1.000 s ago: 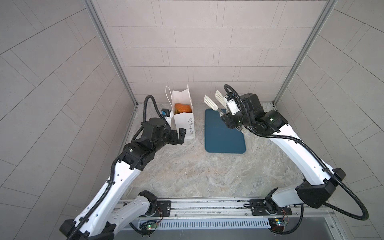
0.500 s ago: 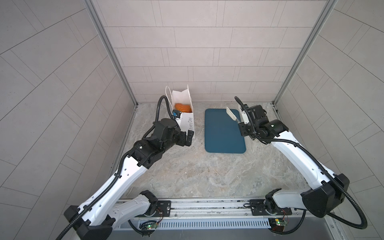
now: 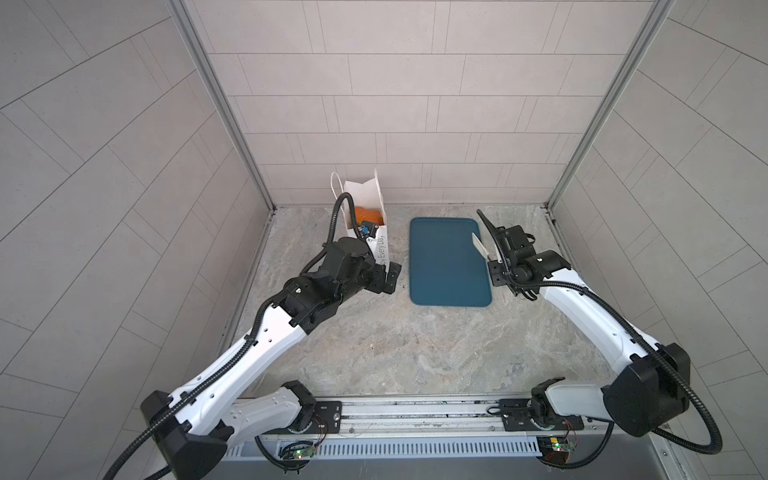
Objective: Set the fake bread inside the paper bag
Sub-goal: 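Withdraw the tongs from the bag past the tray with right gripper, then lower the tongs onto the table beside the tray and release them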
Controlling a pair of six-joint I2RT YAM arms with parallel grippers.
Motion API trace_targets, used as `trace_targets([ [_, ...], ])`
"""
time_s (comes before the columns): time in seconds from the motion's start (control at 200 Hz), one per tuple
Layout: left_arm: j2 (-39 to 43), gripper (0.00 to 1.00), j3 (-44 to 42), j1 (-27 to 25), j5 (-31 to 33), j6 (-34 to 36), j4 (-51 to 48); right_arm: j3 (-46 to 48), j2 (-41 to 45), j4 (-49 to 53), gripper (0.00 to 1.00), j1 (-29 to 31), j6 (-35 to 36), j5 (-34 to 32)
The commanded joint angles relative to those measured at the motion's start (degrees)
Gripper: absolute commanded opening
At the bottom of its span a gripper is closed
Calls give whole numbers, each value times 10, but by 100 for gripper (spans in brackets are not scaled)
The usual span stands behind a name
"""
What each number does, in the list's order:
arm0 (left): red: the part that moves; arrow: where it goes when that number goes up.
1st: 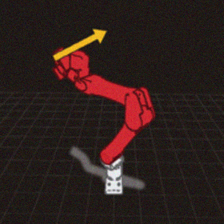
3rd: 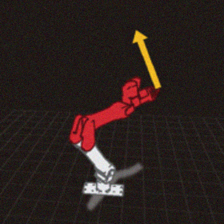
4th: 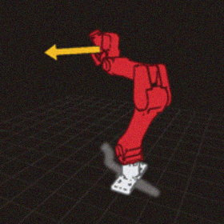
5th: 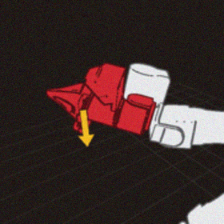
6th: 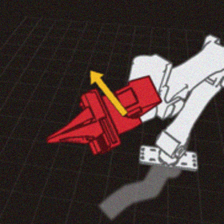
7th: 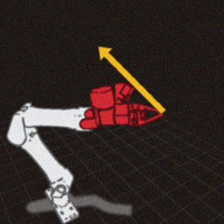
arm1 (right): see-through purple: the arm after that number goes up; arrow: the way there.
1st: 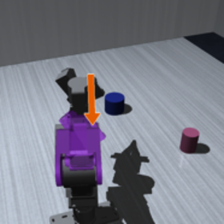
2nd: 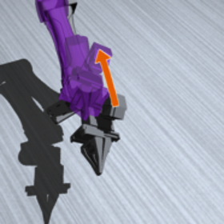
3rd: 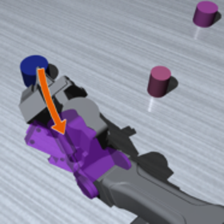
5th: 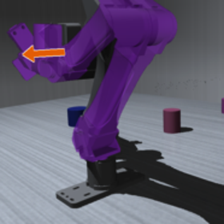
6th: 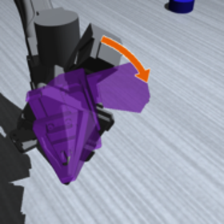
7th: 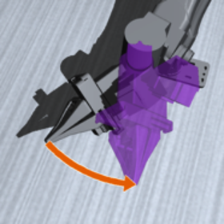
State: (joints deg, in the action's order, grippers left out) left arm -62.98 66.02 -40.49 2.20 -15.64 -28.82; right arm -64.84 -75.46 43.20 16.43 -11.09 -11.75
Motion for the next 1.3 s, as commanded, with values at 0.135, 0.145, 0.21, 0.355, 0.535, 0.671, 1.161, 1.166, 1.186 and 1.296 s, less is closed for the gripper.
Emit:
trace_targets([
  [0.135, -27, 100, -16, -29, -11, -22, 52, 39, -10, -40, 55, -37, -47, -29],
  [0.145, -27, 100, -17, -30, -11, -23, 53, 41, -11, -40, 55, -38, -48, -29],
  [0.21, -36, 100, -18, -37, -14, -26, 60, 52, -15, -48, 55, -48, -56, -32],
  [0.355, -52, 100, -22, -47, -16, -29, 71, 73, -28, -68, 56, -74, -69, -19],
  [0.535, -69, 100, -25, -54, -10, -27, 71, 89, -54, -90, 56, -100, -78, -7],
  [0.671, -86, 100, -23, -54, -12, -23, 58, 96, -73, -115, 57, -110, -77, 7],
  [1.161, -108, 100, -24, -57, -13, -24, 70, 77, -163, -170, 59, -129, -55, 36],
  [1.166, -107, 100, -25, -57, -12, -24, 70, 77, -164, -170, 59, -129, -56, 37],
  [1.186, -108, 100, -24, -57, -13, -24, 70, 76, -167, -172, 59, -130, -54, 38],
  [1.296, -107, 100, -25, -56, -12, -24, 70, 66, -184, -178, 59, -136, -44, 48],
])
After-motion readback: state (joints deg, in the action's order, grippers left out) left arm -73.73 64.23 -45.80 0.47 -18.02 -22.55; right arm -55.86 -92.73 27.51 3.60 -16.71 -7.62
